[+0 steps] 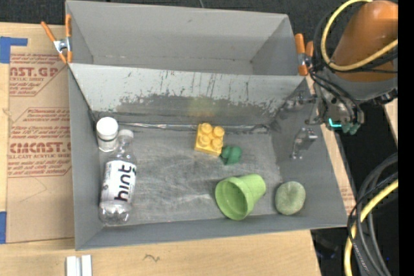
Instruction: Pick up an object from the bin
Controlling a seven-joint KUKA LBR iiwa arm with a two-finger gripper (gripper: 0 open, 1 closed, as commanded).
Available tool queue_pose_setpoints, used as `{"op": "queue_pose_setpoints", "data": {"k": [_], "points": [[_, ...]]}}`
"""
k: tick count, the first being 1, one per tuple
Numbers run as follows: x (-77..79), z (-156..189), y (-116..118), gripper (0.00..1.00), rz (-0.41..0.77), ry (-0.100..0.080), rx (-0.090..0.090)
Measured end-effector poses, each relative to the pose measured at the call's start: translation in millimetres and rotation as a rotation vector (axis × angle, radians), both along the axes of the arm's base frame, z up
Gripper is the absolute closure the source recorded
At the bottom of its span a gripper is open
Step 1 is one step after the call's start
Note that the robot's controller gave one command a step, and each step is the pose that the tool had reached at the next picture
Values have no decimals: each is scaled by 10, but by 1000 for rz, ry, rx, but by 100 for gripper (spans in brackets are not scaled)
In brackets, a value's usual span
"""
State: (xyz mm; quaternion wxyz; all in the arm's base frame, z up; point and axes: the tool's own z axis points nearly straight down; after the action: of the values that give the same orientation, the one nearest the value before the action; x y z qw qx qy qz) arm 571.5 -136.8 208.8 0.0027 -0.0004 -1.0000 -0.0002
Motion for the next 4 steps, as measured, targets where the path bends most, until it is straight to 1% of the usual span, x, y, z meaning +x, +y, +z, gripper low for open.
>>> {"op": "queue_pose_setpoints", "data": {"k": [1,2,3,4], "points": [[18,46,7,0,1,-8,-1],[-255,-462,295,0,135,-9,-1],[-802,-614,807,0,139,0,4],[-819,-714,953,0,205,-5,0]]}}
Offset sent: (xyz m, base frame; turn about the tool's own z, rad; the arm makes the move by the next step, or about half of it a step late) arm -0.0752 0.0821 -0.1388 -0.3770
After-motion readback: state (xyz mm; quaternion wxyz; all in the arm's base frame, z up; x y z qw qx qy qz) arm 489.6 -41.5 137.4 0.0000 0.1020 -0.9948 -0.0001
